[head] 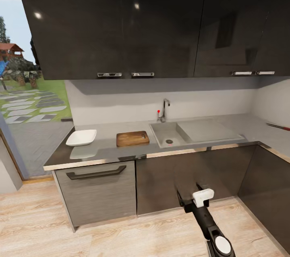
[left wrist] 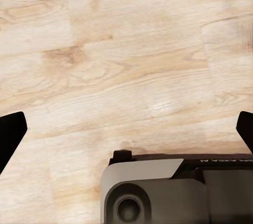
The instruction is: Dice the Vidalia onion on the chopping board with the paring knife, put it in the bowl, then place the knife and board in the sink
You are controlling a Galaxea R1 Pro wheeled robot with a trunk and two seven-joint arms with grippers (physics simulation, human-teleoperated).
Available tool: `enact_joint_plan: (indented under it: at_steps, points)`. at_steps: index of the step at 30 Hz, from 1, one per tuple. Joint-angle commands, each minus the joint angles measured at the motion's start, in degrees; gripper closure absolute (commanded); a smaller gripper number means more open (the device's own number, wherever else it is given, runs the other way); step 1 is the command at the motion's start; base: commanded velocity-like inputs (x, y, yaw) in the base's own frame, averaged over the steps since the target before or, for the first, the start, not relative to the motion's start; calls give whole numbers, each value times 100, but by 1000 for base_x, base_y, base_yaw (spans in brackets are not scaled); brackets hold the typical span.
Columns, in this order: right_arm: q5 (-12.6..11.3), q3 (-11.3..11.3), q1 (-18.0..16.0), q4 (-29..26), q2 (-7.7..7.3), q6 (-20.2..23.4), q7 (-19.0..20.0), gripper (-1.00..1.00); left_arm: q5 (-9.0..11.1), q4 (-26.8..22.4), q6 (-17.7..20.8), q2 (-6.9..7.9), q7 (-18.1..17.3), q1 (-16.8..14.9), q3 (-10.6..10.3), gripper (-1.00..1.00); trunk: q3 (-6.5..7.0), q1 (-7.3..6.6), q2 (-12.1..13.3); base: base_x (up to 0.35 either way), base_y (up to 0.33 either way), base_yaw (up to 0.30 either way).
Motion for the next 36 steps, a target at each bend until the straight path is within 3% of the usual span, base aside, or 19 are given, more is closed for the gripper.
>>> enact_joint_plan:
  at_steps: [1,6,16,28,36]
  points:
    - [39,-188,2,177,10,-35,48,-100,-1,-7,-8,19,4,1,-1,-100,-9,2,-9,0,0,0]
    - [39,-708,13,765,10,-49,62,-100,16,-2,-8,62,7,1,-1,-100,-9,2,-9,0,0,0]
    - [39,-1172,22,1467,10,-39,17,-100,28,59,-8,68,8,1,-1,-100,4,2,-9,0,0,-58]
    - [32,-1253,24,1643,10,-25,18,-100,29,97,-8,62,6,1,-2,-100,63,2,-9,0,0,-216]
    - [30,-1249,24,1651,10,-22,5,-100,34,92,-8,62,0,1,-9,-100,73,2,-9,0,0,-53]
